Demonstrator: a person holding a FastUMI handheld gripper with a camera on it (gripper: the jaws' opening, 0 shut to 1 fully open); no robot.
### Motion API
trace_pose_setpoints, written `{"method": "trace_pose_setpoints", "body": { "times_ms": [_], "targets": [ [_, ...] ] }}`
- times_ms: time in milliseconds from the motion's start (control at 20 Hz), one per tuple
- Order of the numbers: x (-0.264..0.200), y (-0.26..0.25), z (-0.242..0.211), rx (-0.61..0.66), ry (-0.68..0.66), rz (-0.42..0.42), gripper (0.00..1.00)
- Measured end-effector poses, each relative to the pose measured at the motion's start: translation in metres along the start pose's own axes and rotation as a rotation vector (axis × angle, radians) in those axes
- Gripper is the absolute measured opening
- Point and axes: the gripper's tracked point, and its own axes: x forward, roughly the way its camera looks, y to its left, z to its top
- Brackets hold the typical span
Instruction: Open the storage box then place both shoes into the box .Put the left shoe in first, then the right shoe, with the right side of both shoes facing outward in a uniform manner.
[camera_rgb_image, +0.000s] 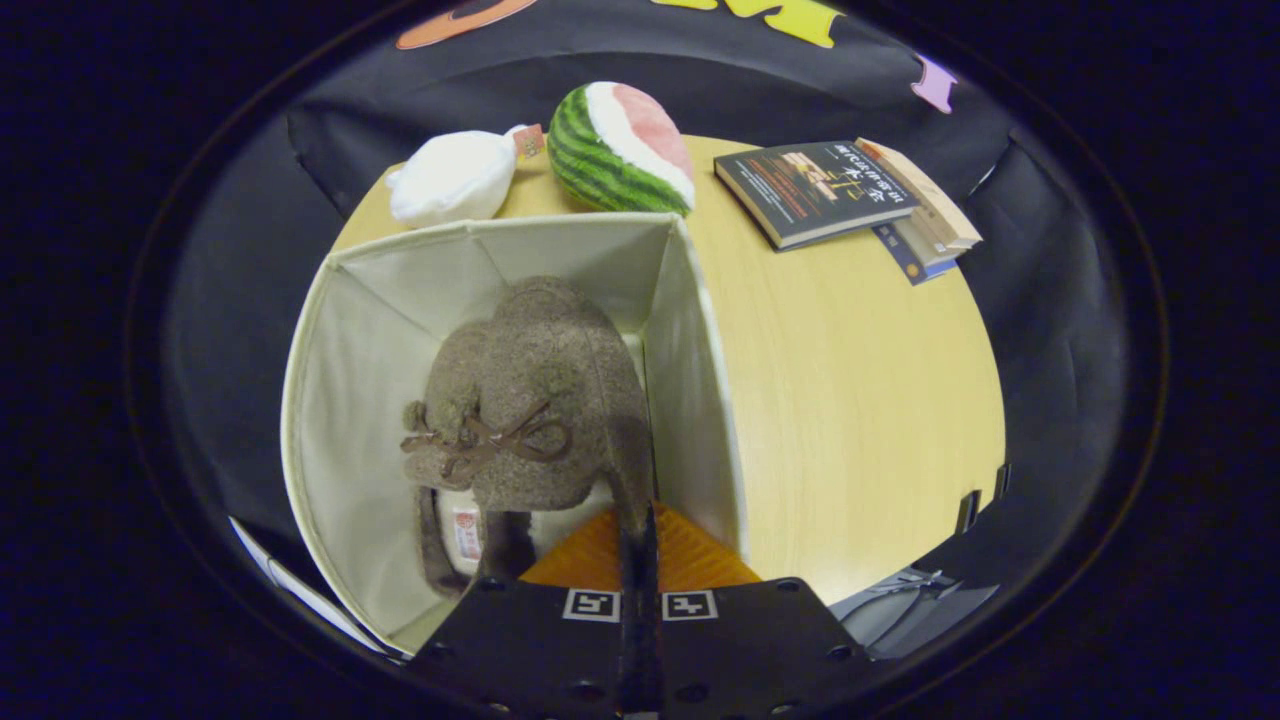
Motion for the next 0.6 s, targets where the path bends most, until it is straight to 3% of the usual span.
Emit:
{"method": "trace_pose_setpoints", "body": {
  "times_ms": [250, 450, 600],
  "targets": [
    [0.003, 0.005, -0.004, 0.014, -0.016, 0.038, 0.05],
    [-0.020, 0.007, -0.004, 0.012, -0.084, 0.095, 0.22],
    [-0.048, 0.005, -0.008, 0.040, -0.122, 0.146, 0.41]
  ]
}}
